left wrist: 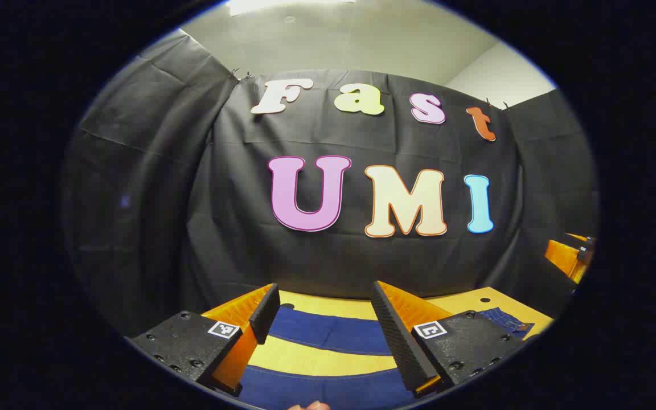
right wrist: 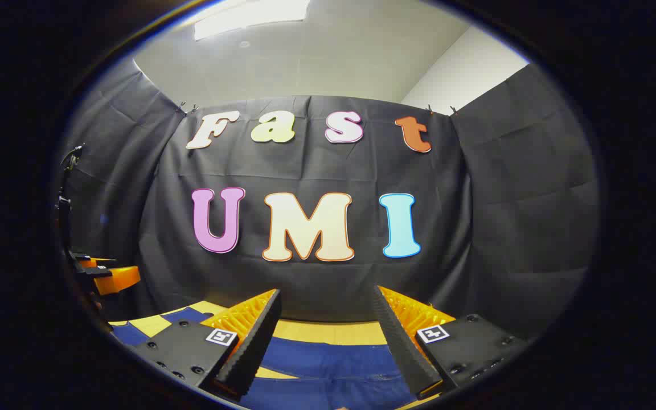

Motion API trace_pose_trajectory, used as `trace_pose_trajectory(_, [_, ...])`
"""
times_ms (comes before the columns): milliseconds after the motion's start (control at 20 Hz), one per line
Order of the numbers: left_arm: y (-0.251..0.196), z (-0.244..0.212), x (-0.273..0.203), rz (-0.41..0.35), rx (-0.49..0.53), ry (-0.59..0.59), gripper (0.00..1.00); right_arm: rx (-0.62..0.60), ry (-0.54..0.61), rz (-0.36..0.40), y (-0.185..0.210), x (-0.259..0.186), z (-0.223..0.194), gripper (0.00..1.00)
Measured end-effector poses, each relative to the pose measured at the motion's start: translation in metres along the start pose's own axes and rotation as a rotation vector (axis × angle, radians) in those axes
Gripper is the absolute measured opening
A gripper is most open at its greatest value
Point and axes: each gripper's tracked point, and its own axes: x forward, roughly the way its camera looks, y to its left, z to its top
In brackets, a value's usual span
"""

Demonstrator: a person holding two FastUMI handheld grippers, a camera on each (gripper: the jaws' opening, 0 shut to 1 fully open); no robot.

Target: Grasp the waist and the cuffs of the jeans and fold them to make the two legs overlap; first hold the waist and fold one-third of the jeans toward the cuffs, then hold the cuffs and fold the remaining one-third in the same direction to finish folding.

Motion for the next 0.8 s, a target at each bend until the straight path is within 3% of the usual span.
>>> trace_pose_trajectory(800, [0.013, -0.001, -0.008, 0.018, 0.043, 0.010, 0.93, 0.003, -0.023, 0.004, -0.003, 0.004, 0.012, 1.00])
